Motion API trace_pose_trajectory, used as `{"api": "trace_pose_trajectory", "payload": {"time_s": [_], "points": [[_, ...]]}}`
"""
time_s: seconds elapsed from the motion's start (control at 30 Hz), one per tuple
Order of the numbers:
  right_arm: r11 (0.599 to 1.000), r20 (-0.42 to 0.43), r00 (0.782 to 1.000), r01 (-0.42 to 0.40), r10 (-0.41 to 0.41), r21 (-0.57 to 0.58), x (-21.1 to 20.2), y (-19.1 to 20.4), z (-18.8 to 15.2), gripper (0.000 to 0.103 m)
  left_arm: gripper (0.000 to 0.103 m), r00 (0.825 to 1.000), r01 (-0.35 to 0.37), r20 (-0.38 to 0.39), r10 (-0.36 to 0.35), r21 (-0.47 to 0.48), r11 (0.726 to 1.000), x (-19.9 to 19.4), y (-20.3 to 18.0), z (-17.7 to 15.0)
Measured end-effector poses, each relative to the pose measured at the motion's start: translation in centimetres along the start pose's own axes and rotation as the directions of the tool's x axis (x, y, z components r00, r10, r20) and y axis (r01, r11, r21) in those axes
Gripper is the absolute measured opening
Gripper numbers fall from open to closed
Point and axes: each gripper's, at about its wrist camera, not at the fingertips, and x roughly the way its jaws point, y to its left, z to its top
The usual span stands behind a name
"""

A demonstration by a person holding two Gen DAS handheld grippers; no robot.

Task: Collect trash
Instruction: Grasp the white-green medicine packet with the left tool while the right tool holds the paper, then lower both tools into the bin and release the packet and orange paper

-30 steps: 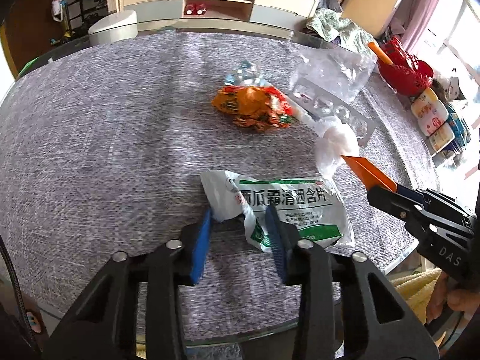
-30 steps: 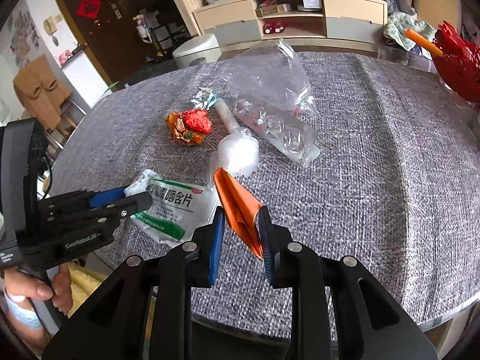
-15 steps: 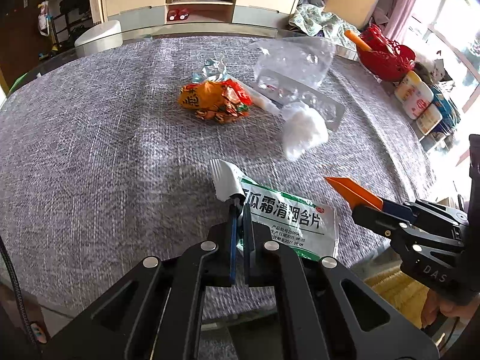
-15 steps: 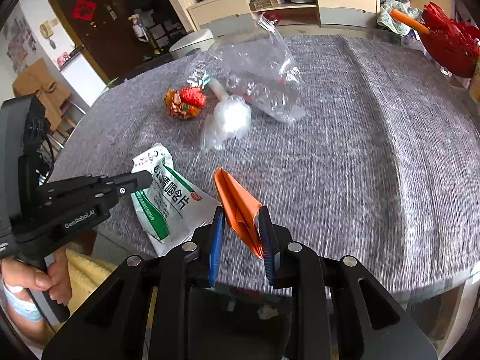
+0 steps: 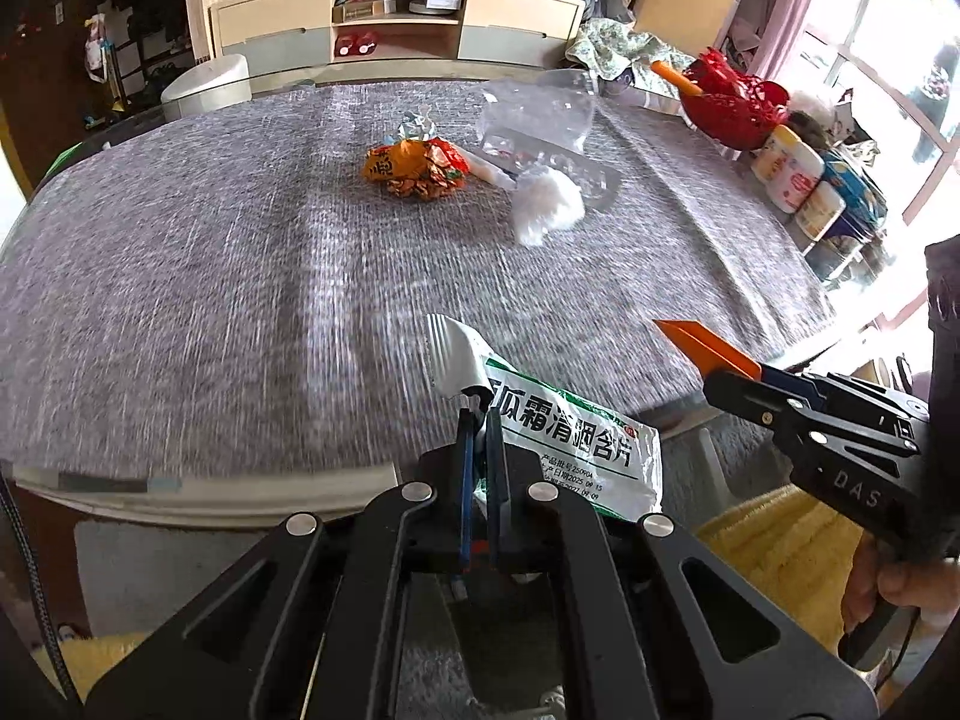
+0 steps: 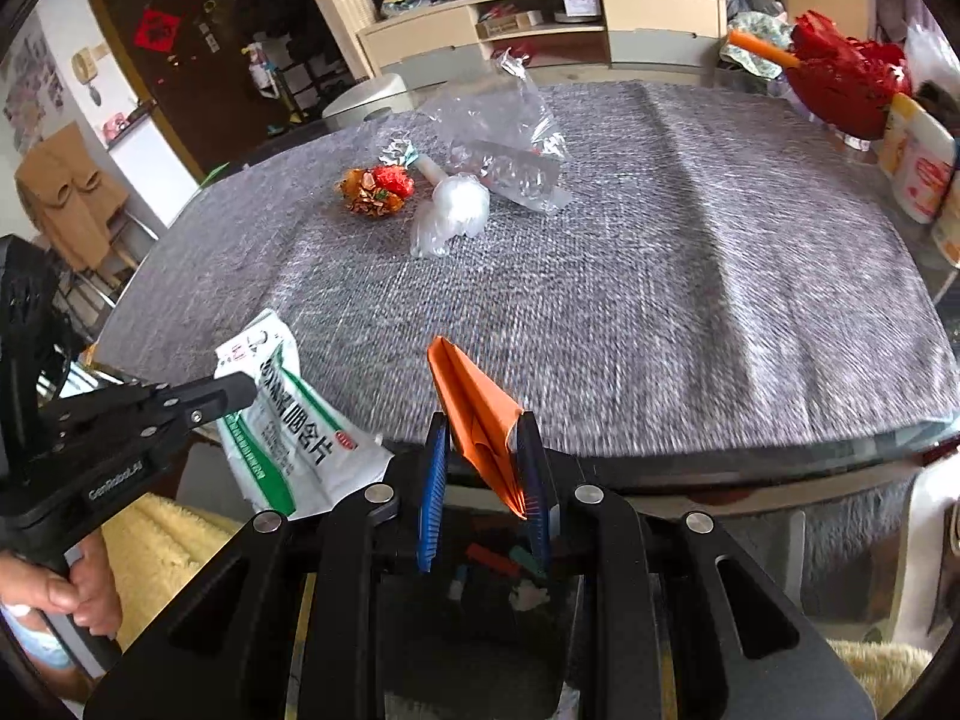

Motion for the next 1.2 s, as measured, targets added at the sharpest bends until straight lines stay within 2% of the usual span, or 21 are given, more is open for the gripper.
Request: {"api": "trace_pose_trajectory", "payload": {"time_s": [0.33, 0.6, 0.77, 0.9, 1.2], "points": [[1.000, -0.028, 0.999, 0.025, -0.025, -0.002, -1.5, 0.4, -3.9, 0.025, 0.002, 1.000, 0.009, -0.019, -0.008, 0.039, 0.999, -2.1, -1.9, -5.0], [0.998, -0.116, 0.992, 0.045, -0.041, 0.033, 0.6, -0.6, -7.6, 0.025, 0.002, 0.995, 0.026, -0.101, -0.024, 0.026, 0.999, 0.5, -2.9, -9.2], [0.998, -0.165, 0.986, 0.035, -0.026, 0.049, 2.3, -1.2, -9.4, 0.025, 0.002, 0.991, 0.011, -0.131, -0.007, 0.027, 1.000, 2.1, -2.9, -10.8], [0.998, -0.202, 0.979, 0.026, -0.014, 0.057, 3.5, -1.1, -10.4, 0.025, 0.002, 0.985, 0.015, -0.173, -0.011, 0.027, 1.000, 3.7, -2.7, -11.9], [0.998, -0.277, 0.961, 0.022, -0.003, 0.067, 6.4, -0.5, -11.1, 0.026, 0.002, 0.955, 0.069, -0.289, -0.064, 0.006, 0.998, 7.6, -2.5, -13.9]]}}
